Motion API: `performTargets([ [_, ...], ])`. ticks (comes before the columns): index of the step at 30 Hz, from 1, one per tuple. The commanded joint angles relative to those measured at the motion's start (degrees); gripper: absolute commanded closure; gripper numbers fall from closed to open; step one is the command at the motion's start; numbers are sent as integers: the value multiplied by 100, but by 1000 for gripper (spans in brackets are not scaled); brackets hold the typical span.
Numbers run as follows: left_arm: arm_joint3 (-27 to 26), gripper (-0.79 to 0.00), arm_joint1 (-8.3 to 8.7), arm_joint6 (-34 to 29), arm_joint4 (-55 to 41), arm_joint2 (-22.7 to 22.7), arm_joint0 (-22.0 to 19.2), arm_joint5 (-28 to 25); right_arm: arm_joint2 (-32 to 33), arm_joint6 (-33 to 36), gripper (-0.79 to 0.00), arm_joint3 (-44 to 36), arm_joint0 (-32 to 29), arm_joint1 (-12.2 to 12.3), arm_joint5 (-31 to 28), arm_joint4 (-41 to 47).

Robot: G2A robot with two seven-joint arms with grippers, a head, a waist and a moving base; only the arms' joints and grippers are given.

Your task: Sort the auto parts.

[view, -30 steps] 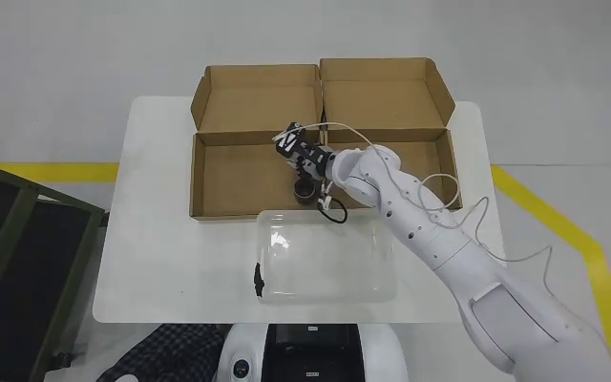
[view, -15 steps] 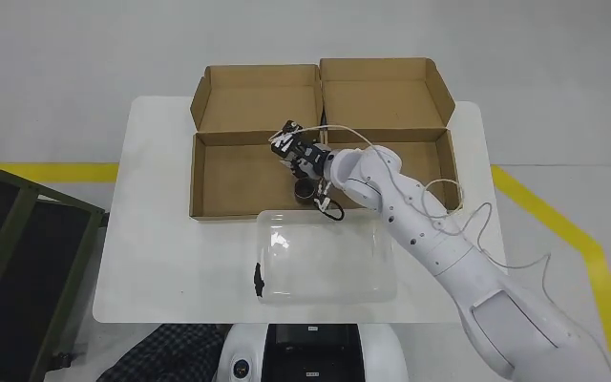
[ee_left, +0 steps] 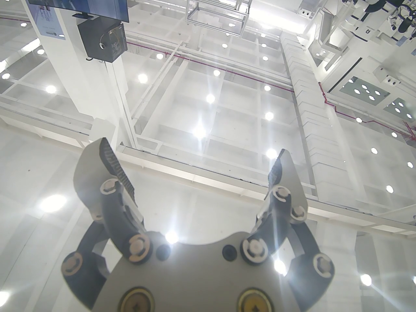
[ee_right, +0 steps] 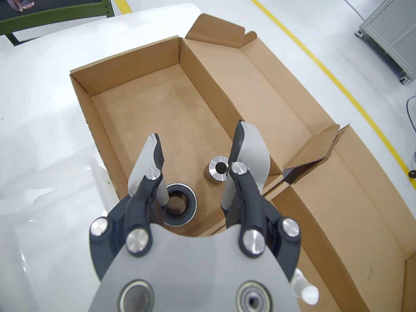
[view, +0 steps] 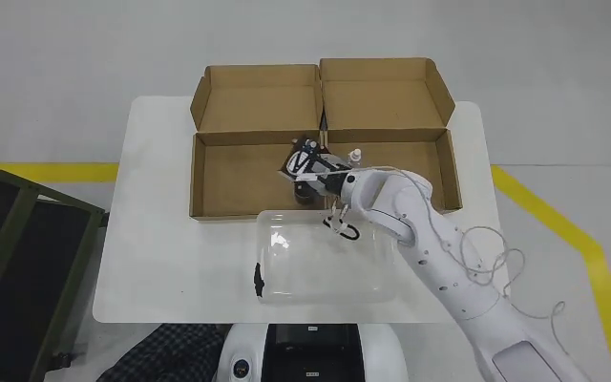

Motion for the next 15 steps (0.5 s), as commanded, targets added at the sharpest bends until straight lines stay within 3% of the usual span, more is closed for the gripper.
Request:
performTargets([
  [1,0,-785,0,0,0,0,0,0,207,-33,-600,-316,-256,64,-68,-81],
  [10,0,-785,0,0,0,0,0,0,1286,-530,-782,-1489,-1506,345,-452,-368],
  [15,0,-785,0,0,0,0,0,0,1884,-1092,-785,-1572,-2076,455,-635,-358],
])
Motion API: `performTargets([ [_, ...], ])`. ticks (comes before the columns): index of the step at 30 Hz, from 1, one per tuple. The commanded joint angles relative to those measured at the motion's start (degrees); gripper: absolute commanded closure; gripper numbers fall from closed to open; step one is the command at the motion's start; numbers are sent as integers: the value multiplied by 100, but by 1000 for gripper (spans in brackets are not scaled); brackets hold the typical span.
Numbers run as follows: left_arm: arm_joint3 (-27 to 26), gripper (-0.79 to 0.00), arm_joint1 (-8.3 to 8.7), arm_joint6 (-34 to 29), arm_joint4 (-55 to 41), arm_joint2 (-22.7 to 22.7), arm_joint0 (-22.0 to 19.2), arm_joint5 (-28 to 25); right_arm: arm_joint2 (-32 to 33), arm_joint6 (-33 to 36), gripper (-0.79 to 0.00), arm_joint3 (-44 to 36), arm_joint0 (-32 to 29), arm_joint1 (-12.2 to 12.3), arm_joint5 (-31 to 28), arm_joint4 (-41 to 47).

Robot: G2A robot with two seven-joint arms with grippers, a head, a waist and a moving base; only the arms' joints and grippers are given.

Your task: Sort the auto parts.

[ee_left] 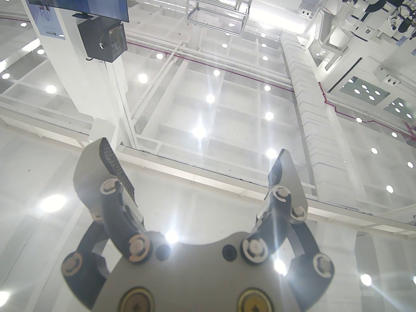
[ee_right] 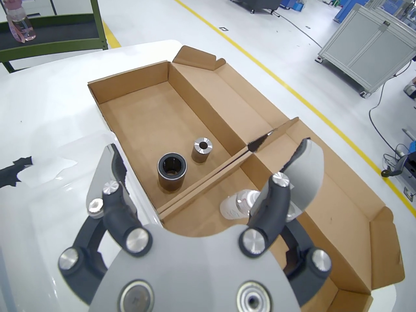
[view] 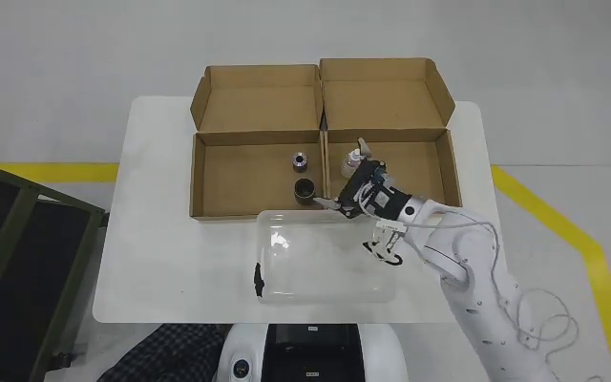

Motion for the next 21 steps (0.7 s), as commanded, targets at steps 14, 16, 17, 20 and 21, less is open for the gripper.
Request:
performTargets([
  [14,0,-785,0,0,0,0,0,0,1716,-1801,-785,385,-1275,248,-485,73],
  [16,0,-785,0,0,0,0,0,0,1915,-2009,-785,434,-1446,275,-535,42],
  [17,0,-785,0,0,0,0,0,0,2011,-2099,-785,444,-1528,288,-551,4],
  [20,0,-785,0,0,0,0,0,0,2282,-2403,-785,474,-1781,323,-595,-78],
  [21,0,-785,0,0,0,0,0,0,2362,-2514,-785,488,-1866,332,-607,-76],
])
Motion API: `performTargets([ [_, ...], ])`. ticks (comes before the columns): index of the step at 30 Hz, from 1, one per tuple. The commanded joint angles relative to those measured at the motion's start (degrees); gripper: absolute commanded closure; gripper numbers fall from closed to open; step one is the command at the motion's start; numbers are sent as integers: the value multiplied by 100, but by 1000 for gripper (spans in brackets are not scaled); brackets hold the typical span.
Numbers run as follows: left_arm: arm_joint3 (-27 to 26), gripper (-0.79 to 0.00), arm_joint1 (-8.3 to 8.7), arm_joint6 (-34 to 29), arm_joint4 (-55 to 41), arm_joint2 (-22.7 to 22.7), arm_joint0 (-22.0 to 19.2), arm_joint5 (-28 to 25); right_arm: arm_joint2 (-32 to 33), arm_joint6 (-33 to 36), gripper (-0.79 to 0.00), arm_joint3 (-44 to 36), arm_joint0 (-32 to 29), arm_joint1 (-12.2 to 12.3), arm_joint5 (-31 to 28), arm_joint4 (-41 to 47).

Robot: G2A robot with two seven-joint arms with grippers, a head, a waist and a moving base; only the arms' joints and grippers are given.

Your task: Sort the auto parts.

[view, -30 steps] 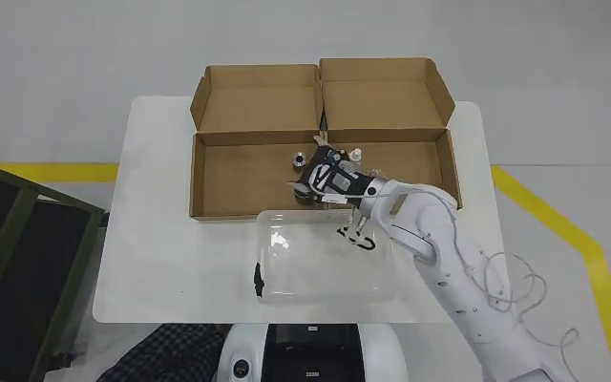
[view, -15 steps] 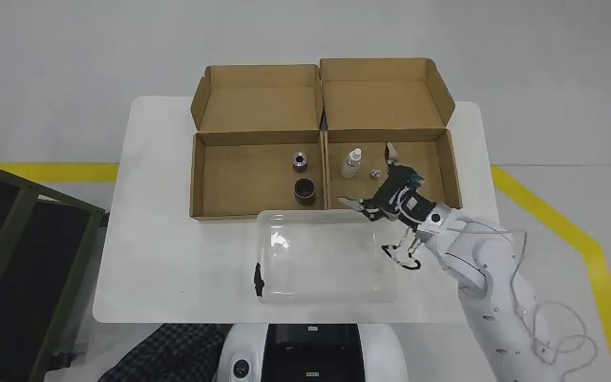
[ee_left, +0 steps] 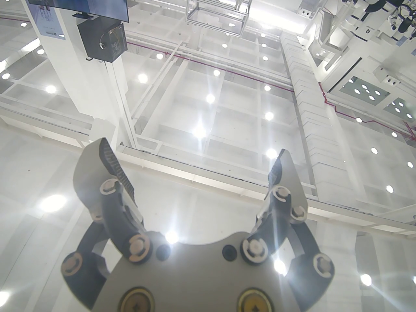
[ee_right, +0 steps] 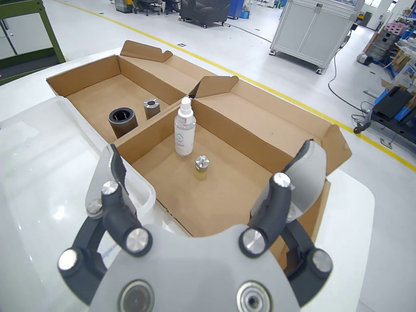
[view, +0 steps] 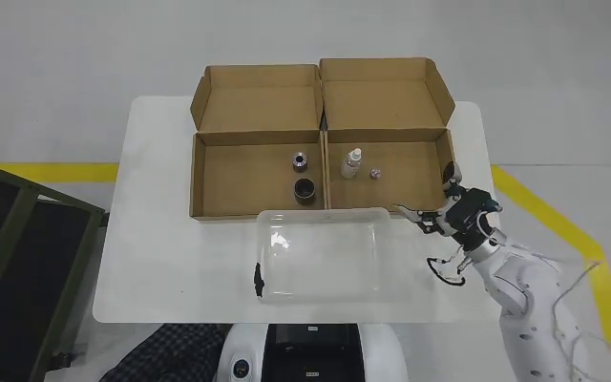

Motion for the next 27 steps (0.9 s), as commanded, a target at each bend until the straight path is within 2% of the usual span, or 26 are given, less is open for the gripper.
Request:
performTargets([
  [1,0,-785,0,0,0,0,0,0,156,-206,-785,35,-151,15,-12,6],
  [15,0,-785,0,0,0,0,0,0,901,-1161,-785,97,-1016,97,181,-398],
  [27,0,-785,0,0,0,0,0,0,1089,-1288,-785,270,-1087,135,91,-349],
])
